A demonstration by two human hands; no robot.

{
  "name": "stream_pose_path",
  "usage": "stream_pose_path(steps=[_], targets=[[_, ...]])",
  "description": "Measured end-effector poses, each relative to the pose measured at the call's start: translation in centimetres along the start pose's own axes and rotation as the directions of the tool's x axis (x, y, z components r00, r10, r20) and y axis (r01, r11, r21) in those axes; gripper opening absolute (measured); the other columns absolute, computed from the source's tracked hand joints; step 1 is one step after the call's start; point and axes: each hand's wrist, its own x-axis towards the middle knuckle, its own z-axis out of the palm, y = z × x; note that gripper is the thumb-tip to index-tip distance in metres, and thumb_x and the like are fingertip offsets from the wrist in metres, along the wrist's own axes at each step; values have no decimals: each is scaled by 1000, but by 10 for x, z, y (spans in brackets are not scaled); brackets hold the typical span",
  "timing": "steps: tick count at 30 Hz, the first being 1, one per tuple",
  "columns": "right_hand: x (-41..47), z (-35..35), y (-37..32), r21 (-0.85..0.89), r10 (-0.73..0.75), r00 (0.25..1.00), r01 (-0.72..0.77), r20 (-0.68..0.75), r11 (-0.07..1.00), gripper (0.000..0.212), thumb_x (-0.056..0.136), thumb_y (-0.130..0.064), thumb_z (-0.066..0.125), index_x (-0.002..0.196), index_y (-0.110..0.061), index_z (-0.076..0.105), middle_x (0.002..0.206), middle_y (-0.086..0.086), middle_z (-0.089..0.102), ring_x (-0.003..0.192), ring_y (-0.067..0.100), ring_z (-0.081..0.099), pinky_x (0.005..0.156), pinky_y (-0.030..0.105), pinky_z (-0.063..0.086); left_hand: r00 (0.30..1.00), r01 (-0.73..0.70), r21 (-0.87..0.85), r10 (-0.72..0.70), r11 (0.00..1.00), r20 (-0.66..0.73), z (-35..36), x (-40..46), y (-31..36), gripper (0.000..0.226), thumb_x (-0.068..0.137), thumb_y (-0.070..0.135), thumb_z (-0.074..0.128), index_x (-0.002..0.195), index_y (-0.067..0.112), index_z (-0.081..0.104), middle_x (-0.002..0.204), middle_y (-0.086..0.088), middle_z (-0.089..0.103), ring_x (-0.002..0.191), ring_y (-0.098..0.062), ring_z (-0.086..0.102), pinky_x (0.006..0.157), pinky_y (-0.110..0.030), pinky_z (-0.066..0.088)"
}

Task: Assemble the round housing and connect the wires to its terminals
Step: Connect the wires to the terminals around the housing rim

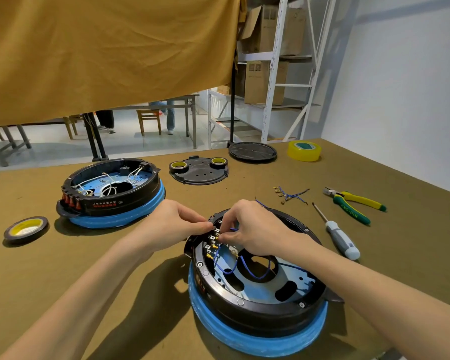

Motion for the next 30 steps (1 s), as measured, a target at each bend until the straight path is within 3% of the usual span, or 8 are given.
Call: stream_pose_path(steps=[4,9,12,14,17,22,25,30], targets=[[1,3,1,19,11,999,-10,-34,1000,16,90,-38,78,93,-23,82,92,-4,68,83,16,61,64,32,45,1000,-20,11,20,1000,2,-1,-2,-1,7,86,38,80,80,43,80,84,23,77,82,10,69,73,-19,53],[-2,5,4,61,1,998,2,-58,998,17,88,-39,79,95,-23,83,93,-2,74,86,16,66,77,41,58,1000,-11,73,11,997,6,-3,-3,5,17,85,36,81,102,31,80,92,14,78,90,2,71,81,-21,56],[-5,0,13,132,-10,998,18,-55,991,16,84,-34,83,95,-22,82,83,-9,72,72,2,62,65,22,50,1000,-13,50,12,999,20,-3,-3,7,33,84,36,82,115,28,73,92,17,75,95,3,69,79,-19,51],[-6,-2,18,155,-25,998,35,-63,987,11,83,-29,84,92,-22,82,73,-14,69,63,-3,60,58,12,42,999,-23,59,20,998,46,-3,-5,6,35,87,37,79,121,29,73,101,19,74,101,3,67,89,-25,53],[-6,1,21,152,-56,995,68,-81,986,8,84,-26,84,90,-23,80,78,-10,72,66,0,63,59,13,47,997,-65,112,60,992,51,-1,-7,8,29,92,35,74,121,31,75,115,16,74,106,-1,67,100,-34,54],[-4,0,28,198,-32,995,50,-96,979,24,81,-25,86,99,-16,72,81,-5,73,73,4,68,70,25,58,993,-114,140,107,984,60,-1,-6,8,31,93,34,74,123,29,74,110,16,76,94,7,70,78,-14,55],[-3,-2,33,177,5,997,9,-78,984,17,87,-30,80,97,-16,78,78,-4,75,73,9,69,68,26,57,993,-113,136,107,984,50,4,-4,6,27,94,33,72,120,29,73,101,18,74,86,14,67,61,-5,50],[3,1,28,169,16,997,-3,-76,986,13,92,-25,73,91,-18,83,77,-1,76,70,17,69,59,24,52,989,-143,133,145,981,-8,16,-4,6,18,92,29,69,85,46,71,81,23,74,79,12,66,52,-7,48]])
